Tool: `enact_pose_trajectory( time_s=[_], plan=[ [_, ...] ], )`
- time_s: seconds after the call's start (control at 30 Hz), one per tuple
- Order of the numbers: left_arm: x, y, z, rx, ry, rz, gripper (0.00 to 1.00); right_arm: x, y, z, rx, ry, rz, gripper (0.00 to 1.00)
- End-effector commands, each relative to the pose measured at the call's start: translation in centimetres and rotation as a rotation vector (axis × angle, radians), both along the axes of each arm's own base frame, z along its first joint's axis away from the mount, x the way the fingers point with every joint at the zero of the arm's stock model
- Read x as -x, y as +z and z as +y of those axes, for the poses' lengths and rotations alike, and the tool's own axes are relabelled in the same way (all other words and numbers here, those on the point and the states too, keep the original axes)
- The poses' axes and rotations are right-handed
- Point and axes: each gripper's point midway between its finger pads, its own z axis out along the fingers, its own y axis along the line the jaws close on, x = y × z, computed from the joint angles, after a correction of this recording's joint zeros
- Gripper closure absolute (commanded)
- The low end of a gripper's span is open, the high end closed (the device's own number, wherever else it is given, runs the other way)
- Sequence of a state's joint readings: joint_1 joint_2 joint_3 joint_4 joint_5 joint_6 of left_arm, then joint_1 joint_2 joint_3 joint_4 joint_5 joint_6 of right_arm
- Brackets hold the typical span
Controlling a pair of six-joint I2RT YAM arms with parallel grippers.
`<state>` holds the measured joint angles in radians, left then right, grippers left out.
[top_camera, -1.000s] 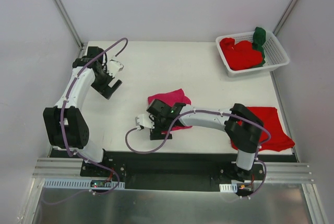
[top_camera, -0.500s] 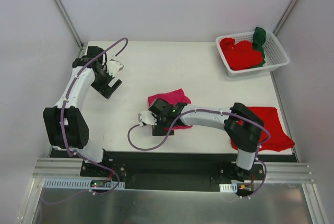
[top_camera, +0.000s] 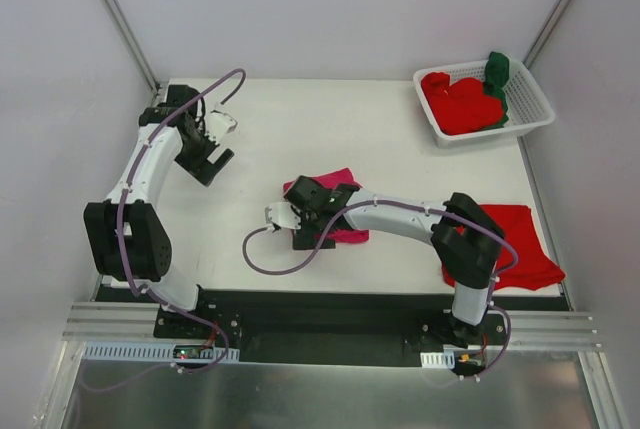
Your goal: Fold and stack the t-shirts
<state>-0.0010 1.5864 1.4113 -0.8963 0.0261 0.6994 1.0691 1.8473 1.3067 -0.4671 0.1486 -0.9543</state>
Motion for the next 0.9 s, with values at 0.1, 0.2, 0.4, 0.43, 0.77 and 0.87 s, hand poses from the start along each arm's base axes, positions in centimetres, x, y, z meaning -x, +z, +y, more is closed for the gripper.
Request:
enact_pose_trajectory(
  time_s=[0.1,0.2,0.4,0.43,0.77,0.87],
  plan=[
    [-0.6,0.5,-0.7,0.001,-0.044,-0.006,0.01,0.8,2.5,-0.3,0.018,-0.012,0.05,0.0],
    [-0.7,0.4,-1.0,-0.001,-0.052,-0.004,0.01,1.2,2.4,-0.7,0.025,-0.017,0.067,0.0],
    [-0.7,0.4,-1.2,-0.007,-0.063,-0.003,0.01,1.3,0.4,-1.0,0.032,-0.022,0.068,0.0],
    [-0.6,0.4,-1.2,-0.01,-0.065,-0.003,0.01,1.3,0.0,-1.0,0.038,-0.028,0.072,0.0],
    [-0.2,0.2,-1.1,-0.022,-0.075,0.006,0.01,1.3,1.3,0.7,-0.012,-0.045,0.091,0.0],
    [-0.2,0.2,-1.2,-0.02,-0.074,0.006,0.01,1.5,2.0,1.2,-0.03,-0.048,0.103,0.0]
  ],
)
